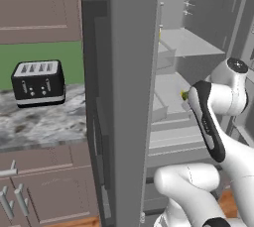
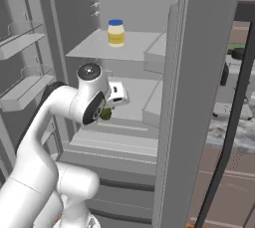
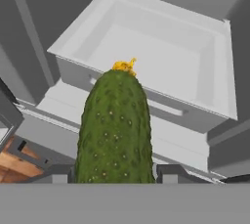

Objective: Pick cucumber from the fridge and place it on the plate on the counter.

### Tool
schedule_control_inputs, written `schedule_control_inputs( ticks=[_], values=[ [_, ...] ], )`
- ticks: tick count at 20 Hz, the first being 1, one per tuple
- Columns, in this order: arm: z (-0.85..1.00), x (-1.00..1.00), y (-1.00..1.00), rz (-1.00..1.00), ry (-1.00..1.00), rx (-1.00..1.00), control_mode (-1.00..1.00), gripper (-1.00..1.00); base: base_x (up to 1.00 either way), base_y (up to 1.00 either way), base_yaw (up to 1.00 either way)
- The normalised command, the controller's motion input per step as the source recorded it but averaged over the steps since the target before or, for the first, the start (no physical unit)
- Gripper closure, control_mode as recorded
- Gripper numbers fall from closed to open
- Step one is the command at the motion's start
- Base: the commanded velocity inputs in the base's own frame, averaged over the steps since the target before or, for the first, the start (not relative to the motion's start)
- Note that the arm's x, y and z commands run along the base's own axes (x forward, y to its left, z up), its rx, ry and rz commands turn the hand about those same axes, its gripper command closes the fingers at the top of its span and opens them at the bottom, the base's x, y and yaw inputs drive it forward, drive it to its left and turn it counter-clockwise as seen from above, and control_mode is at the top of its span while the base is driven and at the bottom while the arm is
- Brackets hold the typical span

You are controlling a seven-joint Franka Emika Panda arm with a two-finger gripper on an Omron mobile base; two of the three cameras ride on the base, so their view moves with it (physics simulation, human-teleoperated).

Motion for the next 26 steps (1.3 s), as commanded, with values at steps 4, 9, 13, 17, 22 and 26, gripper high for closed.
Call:
schedule_control_inputs(
  ticks=[4,9,13,17,22,26],
  values=[
    [-0.24,0.00,0.00,0.07,0.00,0.00,-1.00,1.00,0.00,0.00,0.00],
    [-0.16,0.00,0.00,0.06,0.00,0.00,-1.00,1.00,0.00,0.00,0.00],
    [-0.11,0.00,0.00,0.06,0.00,0.00,-1.00,1.00,0.00,0.00,0.00],
    [-0.08,0.00,0.00,0.06,-0.01,0.00,-1.00,1.00,0.00,0.00,0.00],
    [-0.01,-0.01,0.00,0.03,-0.02,0.00,1.00,1.00,-0.08,0.00,0.05],
    [0.00,0.00,0.00,0.00,0.00,0.00,1.00,1.00,-0.26,-0.01,0.08]
  ],
)
